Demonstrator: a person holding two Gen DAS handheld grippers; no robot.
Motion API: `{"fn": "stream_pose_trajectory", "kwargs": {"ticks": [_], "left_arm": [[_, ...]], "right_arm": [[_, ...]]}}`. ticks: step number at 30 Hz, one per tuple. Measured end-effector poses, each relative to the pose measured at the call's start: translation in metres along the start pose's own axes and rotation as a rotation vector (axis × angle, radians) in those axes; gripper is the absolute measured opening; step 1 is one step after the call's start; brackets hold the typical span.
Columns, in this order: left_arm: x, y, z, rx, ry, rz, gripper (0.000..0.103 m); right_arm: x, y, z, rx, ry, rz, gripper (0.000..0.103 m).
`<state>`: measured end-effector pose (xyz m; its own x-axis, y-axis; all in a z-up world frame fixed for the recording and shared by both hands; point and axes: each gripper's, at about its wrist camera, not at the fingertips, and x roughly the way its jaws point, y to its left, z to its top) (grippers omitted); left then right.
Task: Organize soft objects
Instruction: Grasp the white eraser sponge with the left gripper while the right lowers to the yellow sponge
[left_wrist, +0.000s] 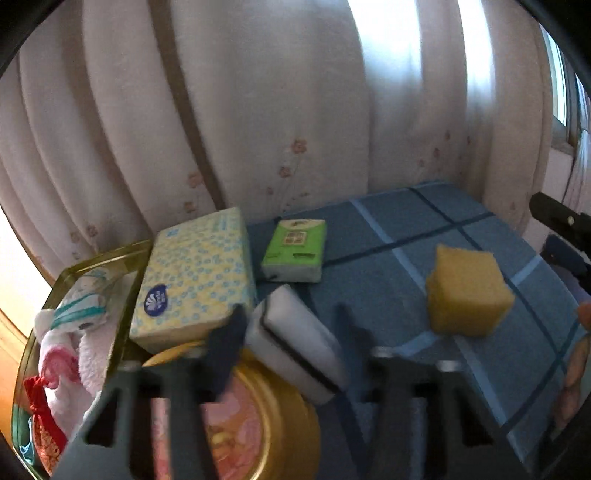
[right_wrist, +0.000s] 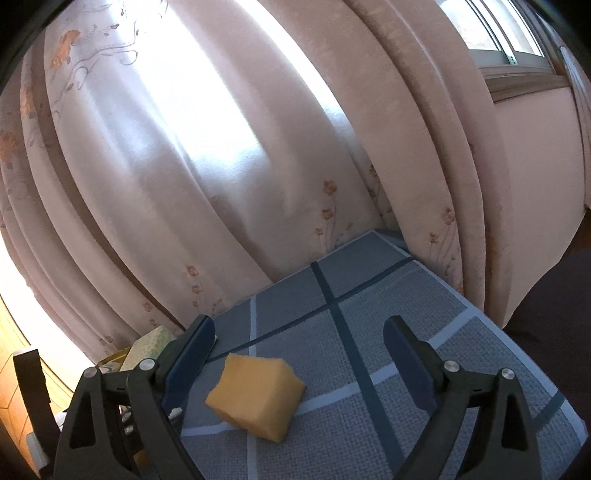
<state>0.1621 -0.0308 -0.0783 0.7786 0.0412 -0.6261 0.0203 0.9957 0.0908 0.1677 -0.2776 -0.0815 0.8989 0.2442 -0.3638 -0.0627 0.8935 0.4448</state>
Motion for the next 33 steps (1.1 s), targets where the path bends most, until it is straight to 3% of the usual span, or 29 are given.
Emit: {"fn": "stream_pose_trajectory", "kwargs": {"ticks": [1, 6, 11, 16, 24, 33], "left_arm": [[0.000, -0.002, 0.000, 0.002, -0.008, -0.019, 0.031], [-0.005, -0.015, -0.006, 0.047, -0.067, -0.030, 0.029], [-0.030, -0.020, -0.010, 0.063, -0.193, 0.004, 0.029], [-0.041, -0.019, -0.010, 0.063, -0.262, 0.036, 0.029], [-0.045, 0.004, -0.012, -0.048, -0.295, 0.037, 0.029], [-0.045, 0.018, -0.015, -0.124, -0.296, 0.035, 0.029]], "right_arm": [[0.000, 0.000, 0.000, 0.001, -0.002, -0.004, 0.094], [0.000, -0.001, 0.000, 0.000, -0.002, -0.017, 0.094], [0.003, 0.002, -0.001, -0.023, 0.015, -0.026, 0.094], [0.006, 0.004, -0.002, -0.041, 0.027, -0.037, 0.094], [0.007, 0.029, -0.007, -0.166, 0.028, -0.072, 0.094], [0.035, 0.060, -0.023, -0.303, 0.173, -0.086, 0.094]]}}
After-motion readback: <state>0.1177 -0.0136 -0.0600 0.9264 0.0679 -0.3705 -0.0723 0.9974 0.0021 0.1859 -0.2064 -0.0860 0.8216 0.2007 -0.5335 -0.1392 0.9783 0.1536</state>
